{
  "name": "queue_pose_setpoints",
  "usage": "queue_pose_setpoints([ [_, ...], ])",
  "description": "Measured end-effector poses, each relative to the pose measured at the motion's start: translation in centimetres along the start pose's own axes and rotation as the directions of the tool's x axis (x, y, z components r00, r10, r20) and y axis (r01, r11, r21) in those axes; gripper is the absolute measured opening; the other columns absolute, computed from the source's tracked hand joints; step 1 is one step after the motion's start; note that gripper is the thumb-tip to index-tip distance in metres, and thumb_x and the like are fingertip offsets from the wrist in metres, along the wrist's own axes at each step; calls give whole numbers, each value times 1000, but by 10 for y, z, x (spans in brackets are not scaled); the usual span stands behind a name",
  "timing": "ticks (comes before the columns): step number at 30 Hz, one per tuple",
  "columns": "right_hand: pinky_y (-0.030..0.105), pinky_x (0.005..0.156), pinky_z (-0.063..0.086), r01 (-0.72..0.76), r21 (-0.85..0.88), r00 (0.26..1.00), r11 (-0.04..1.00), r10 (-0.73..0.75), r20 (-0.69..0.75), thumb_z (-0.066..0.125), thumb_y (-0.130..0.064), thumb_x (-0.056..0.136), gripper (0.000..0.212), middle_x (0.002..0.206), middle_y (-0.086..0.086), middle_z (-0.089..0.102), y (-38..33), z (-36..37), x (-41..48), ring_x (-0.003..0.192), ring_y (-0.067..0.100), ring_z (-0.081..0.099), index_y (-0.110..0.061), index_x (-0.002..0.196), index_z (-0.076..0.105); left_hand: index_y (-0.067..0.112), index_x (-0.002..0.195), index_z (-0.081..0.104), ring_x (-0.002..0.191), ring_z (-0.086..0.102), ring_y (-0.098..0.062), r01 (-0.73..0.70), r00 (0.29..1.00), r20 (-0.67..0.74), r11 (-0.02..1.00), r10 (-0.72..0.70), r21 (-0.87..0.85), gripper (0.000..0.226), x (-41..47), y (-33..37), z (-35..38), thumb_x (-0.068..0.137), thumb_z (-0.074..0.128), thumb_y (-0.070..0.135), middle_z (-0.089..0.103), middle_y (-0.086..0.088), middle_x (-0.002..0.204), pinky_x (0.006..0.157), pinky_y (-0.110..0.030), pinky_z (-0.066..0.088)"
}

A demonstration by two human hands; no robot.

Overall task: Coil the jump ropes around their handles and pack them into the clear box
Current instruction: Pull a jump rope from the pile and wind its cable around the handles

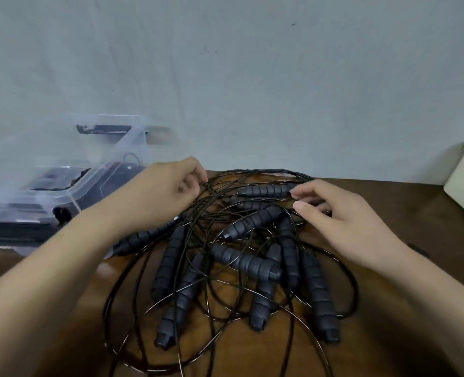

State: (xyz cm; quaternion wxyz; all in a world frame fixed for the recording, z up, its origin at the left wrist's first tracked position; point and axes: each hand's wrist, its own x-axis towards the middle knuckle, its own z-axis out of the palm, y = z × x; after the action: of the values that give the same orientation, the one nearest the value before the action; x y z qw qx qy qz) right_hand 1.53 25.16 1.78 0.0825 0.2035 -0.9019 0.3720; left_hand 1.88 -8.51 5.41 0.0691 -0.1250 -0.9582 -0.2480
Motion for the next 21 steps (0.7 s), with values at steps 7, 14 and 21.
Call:
queue_pose_setpoints([
  [7,16,102,45,34,-100,986,994,-50,-159,59,-33,107,25,124,-23,64,20,41,-28,120,-7,57,-31,131,67,27,136,54,108,65,-13,250,963,68,960,-260,129,41,-9,-55,18,98,66,16,62,9,122,94,-27,48],
  [14,33,114,41,143,-169,948,975,-184,-260,54,-33,109,32,133,-15,61,34,56,-48,132,6,53,-21,135,67,39,148,44,126,53,-14,264,957,108,963,-269,57,72,-35,-66,56,86,80,51,55,6,138,108,-32,44],
  [21,38,113,45,129,-164,956,978,-167,-242,58,-28,108,32,132,-11,63,38,64,-47,132,11,56,-20,138,66,56,157,14,149,31,-31,315,901,264,937,-345,151,112,-50,-69,50,64,77,65,36,3,157,119,-51,38],
])
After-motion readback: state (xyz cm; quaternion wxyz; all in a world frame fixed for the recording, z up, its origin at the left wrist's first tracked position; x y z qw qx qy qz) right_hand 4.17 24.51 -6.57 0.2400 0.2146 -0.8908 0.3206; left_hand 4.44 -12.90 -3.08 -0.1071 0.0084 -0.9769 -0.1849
